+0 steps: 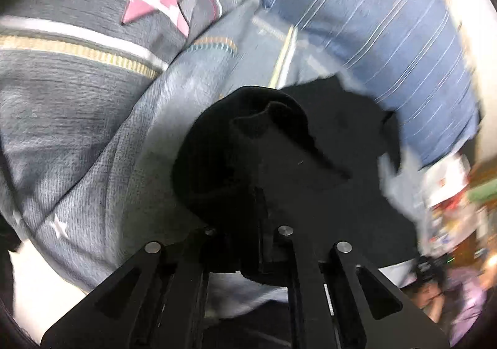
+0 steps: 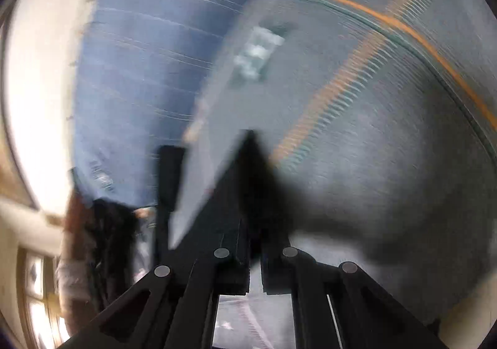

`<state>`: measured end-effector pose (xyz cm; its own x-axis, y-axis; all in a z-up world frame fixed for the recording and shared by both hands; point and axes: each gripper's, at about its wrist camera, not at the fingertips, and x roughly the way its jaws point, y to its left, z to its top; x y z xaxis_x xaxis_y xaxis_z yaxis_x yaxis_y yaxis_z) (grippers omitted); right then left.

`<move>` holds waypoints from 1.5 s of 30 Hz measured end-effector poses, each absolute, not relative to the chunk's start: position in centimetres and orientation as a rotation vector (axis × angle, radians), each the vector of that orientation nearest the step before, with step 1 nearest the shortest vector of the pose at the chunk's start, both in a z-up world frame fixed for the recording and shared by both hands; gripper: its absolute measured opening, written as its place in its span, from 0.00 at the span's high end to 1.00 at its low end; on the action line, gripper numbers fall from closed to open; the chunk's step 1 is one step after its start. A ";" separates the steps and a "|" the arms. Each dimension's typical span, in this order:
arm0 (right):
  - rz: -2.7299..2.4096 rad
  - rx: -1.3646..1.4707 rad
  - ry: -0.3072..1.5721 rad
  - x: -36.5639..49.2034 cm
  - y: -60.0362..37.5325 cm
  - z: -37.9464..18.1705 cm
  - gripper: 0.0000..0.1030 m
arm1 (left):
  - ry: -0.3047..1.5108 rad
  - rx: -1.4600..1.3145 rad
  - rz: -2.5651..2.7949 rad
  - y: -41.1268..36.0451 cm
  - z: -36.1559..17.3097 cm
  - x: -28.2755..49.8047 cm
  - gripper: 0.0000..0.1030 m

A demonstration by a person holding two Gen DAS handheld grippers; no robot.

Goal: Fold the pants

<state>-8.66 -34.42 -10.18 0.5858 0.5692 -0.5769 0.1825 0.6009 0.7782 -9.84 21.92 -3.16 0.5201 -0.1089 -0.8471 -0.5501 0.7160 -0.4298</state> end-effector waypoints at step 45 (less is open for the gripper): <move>0.638 0.367 0.487 -0.7 -14.6 3.4 0.90 | 0.814 -1.217 0.095 20.5 -2.1 -7.8 0.42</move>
